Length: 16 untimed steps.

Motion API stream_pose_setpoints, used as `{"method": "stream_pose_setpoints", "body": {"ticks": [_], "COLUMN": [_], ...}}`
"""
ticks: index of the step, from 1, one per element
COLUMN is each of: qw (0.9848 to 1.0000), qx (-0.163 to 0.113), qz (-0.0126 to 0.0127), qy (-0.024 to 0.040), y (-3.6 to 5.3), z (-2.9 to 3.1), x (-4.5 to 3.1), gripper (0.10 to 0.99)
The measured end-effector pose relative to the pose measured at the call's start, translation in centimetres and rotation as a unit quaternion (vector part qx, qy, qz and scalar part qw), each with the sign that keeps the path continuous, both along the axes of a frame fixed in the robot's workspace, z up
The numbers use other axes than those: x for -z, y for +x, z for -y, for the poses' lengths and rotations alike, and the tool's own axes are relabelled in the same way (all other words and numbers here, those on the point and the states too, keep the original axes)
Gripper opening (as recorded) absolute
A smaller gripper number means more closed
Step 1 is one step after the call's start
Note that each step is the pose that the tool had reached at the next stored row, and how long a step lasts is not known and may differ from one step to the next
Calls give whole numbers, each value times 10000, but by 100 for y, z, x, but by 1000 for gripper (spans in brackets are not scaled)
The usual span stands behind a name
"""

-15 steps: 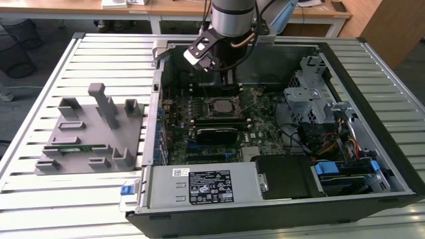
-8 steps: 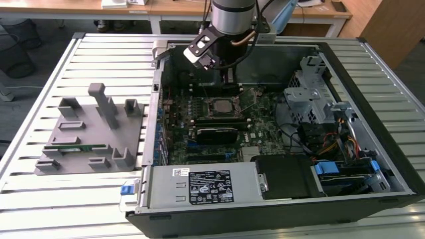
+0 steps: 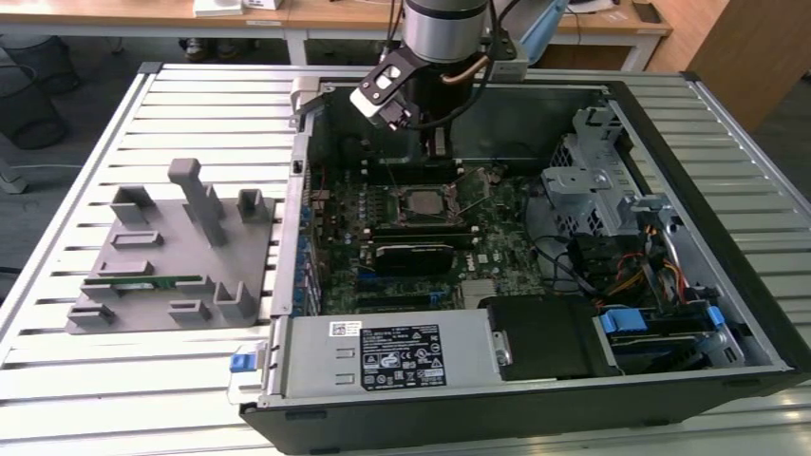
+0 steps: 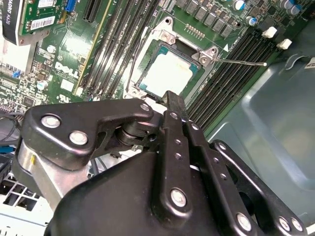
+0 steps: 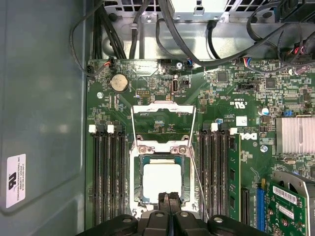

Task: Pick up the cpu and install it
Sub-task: 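Close the cpu cover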

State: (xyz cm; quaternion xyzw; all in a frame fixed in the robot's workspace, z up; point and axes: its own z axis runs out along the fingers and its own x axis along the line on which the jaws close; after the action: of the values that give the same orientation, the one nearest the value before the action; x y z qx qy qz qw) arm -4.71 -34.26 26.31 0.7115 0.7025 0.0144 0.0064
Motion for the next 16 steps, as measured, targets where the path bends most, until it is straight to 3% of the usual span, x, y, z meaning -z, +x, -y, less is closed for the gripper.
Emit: {"method": "stream_pose_setpoints", "body": {"ticks": [16], "qw": [10000], "qx": [0], "qz": [-1], "qy": [-2], "y": [0], "z": [0], "x": [-37], "gripper": [106]}}
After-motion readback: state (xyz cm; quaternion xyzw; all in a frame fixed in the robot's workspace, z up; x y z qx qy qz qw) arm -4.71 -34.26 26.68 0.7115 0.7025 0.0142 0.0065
